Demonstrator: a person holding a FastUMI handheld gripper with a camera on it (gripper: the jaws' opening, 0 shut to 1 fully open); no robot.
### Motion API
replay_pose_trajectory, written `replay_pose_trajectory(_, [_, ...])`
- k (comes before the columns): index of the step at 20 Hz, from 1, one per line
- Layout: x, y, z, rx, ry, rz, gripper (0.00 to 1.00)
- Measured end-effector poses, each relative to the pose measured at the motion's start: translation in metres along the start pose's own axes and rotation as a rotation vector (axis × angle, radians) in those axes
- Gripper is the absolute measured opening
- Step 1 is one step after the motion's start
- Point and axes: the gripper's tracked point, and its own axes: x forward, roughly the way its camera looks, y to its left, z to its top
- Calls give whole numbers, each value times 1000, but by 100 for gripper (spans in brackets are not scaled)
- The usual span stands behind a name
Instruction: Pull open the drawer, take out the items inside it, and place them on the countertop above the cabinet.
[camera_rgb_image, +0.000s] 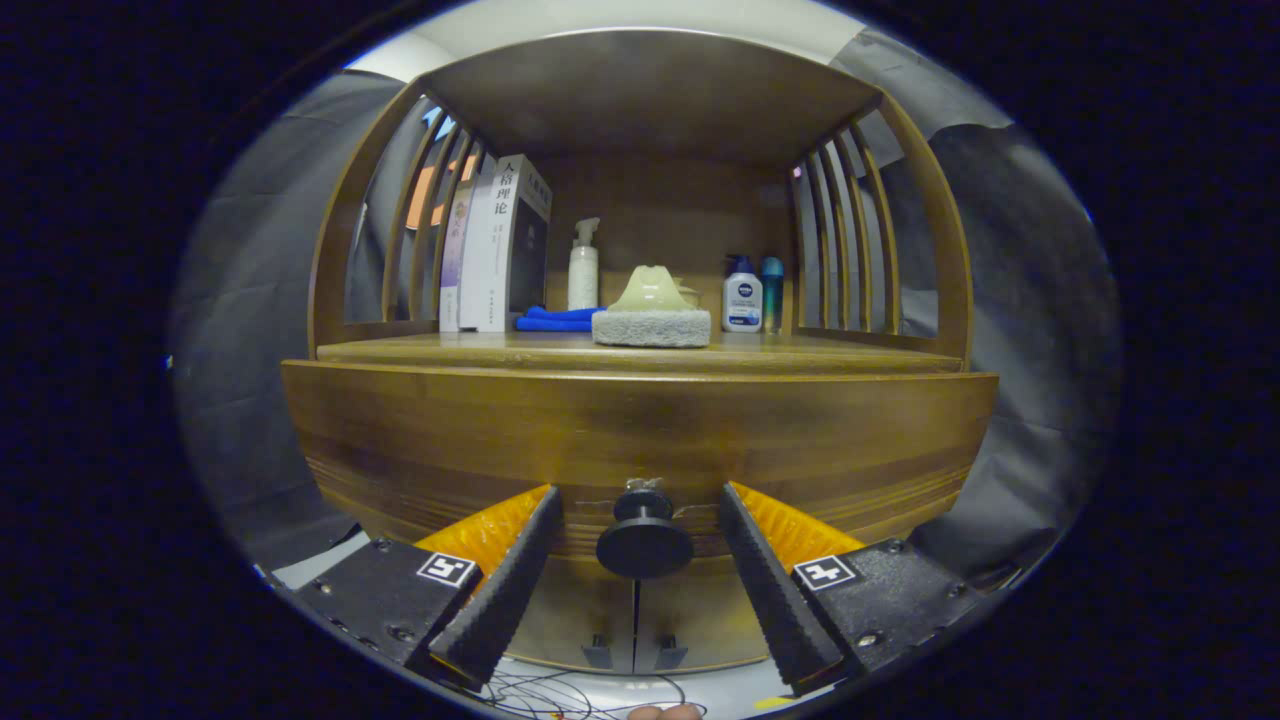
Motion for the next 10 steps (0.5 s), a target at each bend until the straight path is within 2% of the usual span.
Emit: replay_pose_trajectory(10, [16,1,4,-13,5,-2,100])
